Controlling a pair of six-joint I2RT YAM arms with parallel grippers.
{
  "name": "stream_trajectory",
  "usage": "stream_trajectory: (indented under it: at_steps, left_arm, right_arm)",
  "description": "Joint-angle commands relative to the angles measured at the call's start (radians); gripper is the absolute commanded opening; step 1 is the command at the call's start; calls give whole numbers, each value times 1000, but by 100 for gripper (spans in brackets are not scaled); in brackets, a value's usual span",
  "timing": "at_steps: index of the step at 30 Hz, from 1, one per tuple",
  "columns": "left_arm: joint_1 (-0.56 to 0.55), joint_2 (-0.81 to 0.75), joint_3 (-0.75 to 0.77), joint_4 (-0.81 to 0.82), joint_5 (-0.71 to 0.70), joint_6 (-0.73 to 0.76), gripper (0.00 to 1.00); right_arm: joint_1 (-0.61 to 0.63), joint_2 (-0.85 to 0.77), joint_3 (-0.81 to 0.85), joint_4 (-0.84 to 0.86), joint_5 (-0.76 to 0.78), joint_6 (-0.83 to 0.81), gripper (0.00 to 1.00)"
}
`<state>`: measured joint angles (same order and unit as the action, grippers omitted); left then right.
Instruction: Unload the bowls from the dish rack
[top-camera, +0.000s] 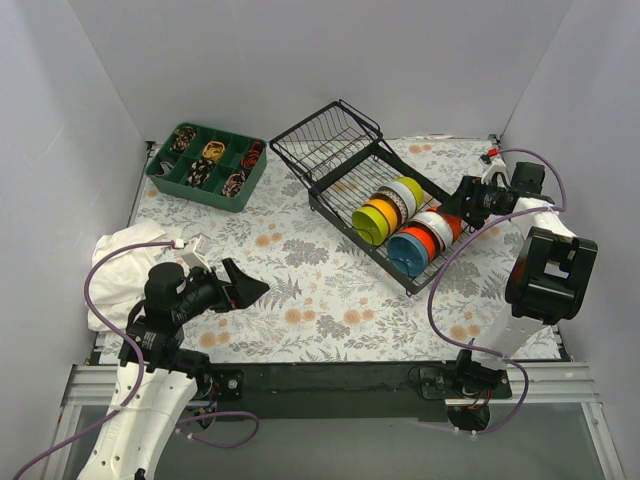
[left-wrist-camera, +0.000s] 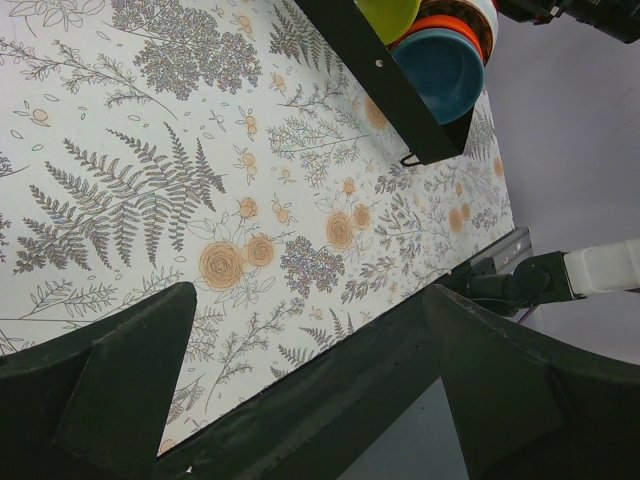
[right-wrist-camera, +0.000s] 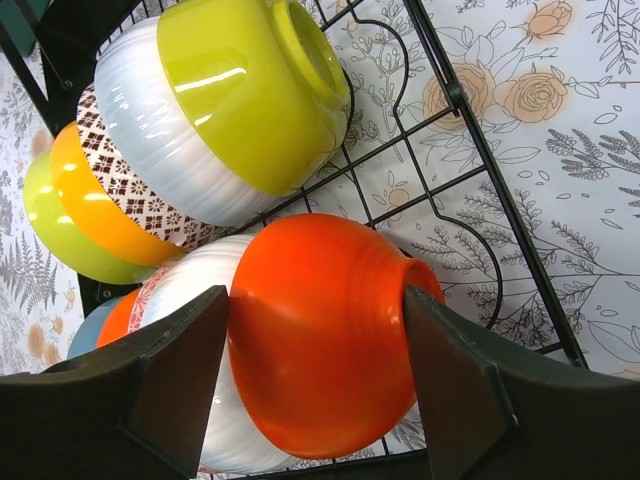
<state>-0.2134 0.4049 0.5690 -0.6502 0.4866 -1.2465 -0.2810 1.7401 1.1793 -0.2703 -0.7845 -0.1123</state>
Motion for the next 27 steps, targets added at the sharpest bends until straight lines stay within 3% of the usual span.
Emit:
stream_trajectory:
  at_steps: [1, 15, 27]
  left_arm:
    - [-4, -1, -3, 0, 15, 4, 98]
    - [-4, -2, -3, -5, 4, 1, 98]
    - [-4, 2, 2, -6, -11, -1, 98]
  right_arm:
    - [3, -50, -6, -58, 76, -27, 45]
    - [3, -159, -10, -18, 238, 34, 31]
    - [3, -220, -35, 42, 298, 105, 27]
